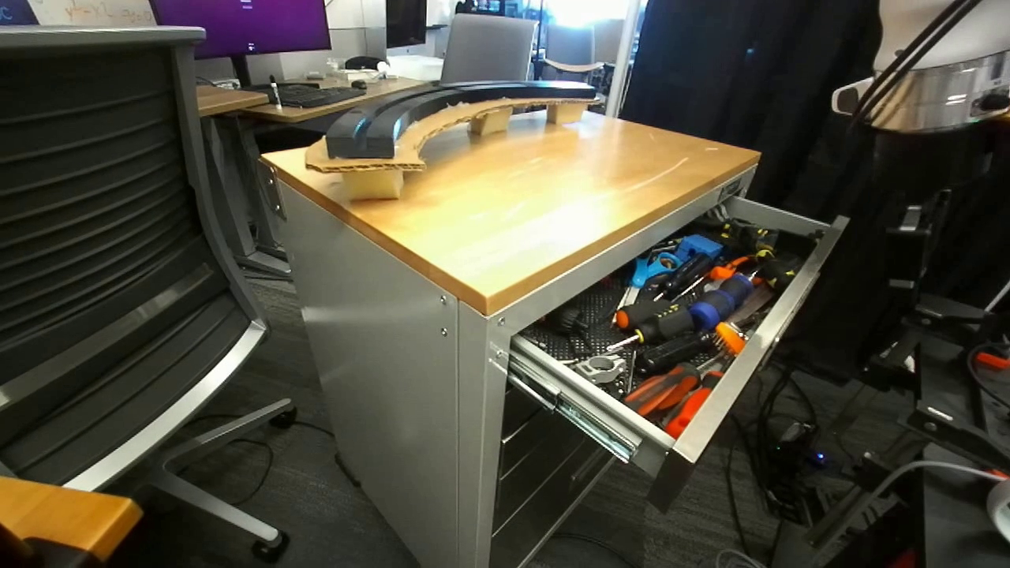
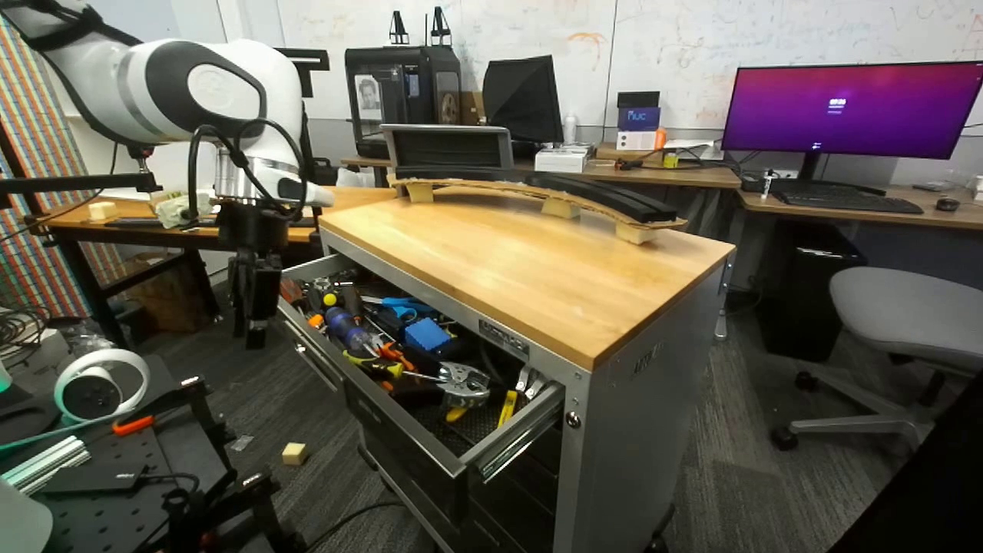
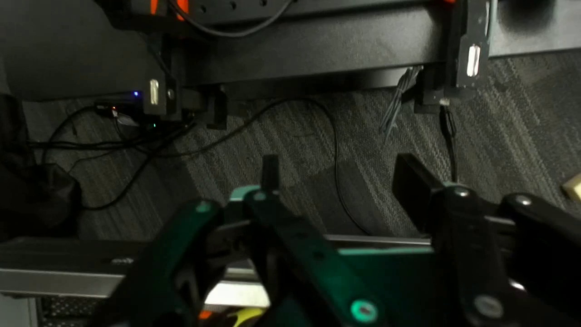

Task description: Put the screwdriver in the open drawer and close the drawer

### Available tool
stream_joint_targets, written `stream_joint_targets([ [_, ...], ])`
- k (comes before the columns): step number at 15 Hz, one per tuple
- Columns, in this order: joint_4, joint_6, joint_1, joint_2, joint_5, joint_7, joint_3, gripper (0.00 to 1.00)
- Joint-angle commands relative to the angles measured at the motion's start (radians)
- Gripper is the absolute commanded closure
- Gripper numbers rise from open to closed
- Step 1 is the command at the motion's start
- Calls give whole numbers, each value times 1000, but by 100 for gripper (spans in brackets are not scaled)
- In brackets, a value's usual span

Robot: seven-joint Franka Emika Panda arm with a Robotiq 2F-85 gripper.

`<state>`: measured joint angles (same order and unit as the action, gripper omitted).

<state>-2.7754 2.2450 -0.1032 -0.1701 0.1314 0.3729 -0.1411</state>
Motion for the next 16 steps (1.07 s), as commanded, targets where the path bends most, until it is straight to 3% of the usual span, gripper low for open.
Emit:
stream_joint_targets([
  [1, 2, 176, 12, 50, 111, 94, -32, 66],
  [5, 2, 302, 1, 149, 169, 124, -33, 94],
  [8, 2, 352, -6, 226, 213, 137, -14, 100],
  [12, 4, 489, -49, 234, 574, 356, 18, 95],
  [16, 2, 535, -91, 212, 916, 612, 38, 95],
])
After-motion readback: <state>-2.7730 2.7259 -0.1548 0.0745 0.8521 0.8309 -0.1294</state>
